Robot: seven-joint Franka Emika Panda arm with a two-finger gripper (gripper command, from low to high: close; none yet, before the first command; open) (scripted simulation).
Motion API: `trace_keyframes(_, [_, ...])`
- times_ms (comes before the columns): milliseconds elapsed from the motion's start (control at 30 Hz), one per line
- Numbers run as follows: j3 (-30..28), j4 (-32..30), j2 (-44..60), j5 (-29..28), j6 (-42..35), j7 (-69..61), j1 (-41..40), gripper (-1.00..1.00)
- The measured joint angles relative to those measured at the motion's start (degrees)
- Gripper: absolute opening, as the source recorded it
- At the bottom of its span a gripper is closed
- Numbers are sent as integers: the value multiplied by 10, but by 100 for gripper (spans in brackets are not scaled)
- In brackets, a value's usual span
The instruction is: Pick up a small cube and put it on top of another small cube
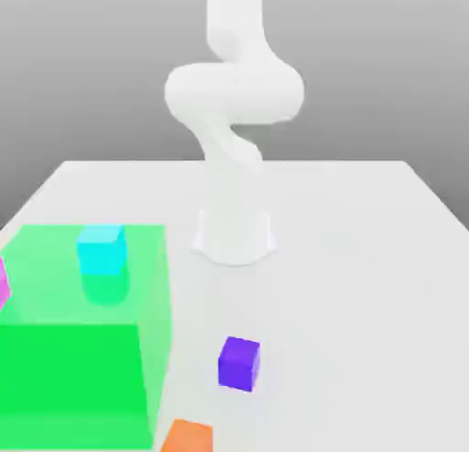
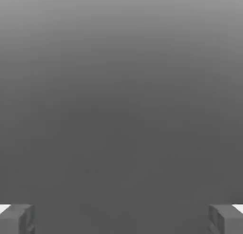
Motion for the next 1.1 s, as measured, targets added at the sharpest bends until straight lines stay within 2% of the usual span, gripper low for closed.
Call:
trace_keyframes(367, [-95,-114,177,9,118,-279,101,0])
trace_keyframes(700, [-147,-216,337,28,224,-537,160,0])
trace_keyframes(900, [-150,-271,430,23,289,-670,165,0])
trace_keyframes(1000, [-128,-267,479,62,327,-712,153,0])
trace_keyframes(1100, [-81,-258,528,107,366,-747,116,0])
